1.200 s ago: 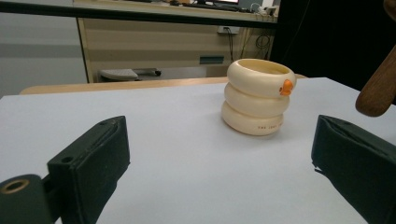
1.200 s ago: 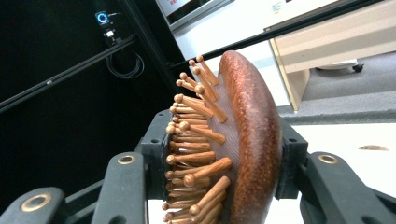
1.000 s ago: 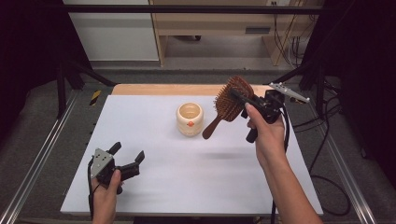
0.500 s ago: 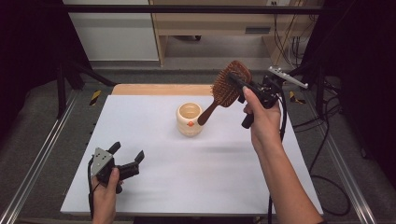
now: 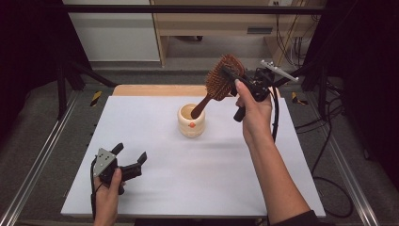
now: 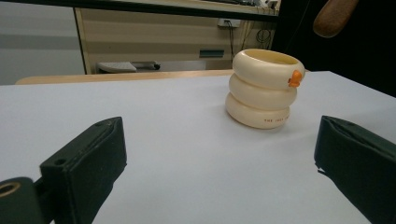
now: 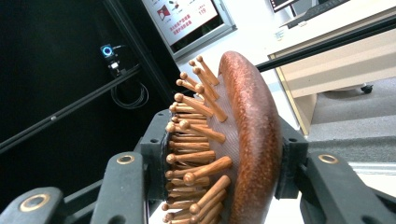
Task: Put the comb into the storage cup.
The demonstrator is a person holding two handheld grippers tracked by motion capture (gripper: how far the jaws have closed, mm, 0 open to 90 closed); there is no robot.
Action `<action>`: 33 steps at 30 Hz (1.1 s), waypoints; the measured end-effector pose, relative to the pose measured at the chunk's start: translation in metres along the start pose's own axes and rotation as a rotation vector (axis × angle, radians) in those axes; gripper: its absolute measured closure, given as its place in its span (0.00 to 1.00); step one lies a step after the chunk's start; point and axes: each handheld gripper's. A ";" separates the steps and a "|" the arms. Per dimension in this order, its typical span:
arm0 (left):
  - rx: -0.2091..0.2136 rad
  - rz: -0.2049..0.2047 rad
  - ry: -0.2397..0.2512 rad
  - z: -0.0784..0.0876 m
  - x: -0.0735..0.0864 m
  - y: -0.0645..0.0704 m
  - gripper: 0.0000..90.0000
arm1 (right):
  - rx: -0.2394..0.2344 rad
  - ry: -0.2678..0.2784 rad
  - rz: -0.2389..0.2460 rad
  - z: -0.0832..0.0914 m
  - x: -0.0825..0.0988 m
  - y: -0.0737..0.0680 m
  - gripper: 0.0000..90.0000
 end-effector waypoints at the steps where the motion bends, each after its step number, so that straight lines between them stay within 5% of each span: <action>1: 0.000 -0.001 0.000 0.000 0.000 0.000 0.03 | -0.001 0.003 -0.002 -0.004 0.000 0.000 0.57; 33: 0.011 -0.008 -0.001 -0.002 0.001 0.001 0.03 | 0.014 -0.003 0.018 -0.026 0.001 0.003 0.56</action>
Point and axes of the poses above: each handheld gripper's, and its own axes: z roughly backward along the jaws, x roughly out of its underside, y roughly to its right, and after that the axes turned 7 degrees about -x, right-handed
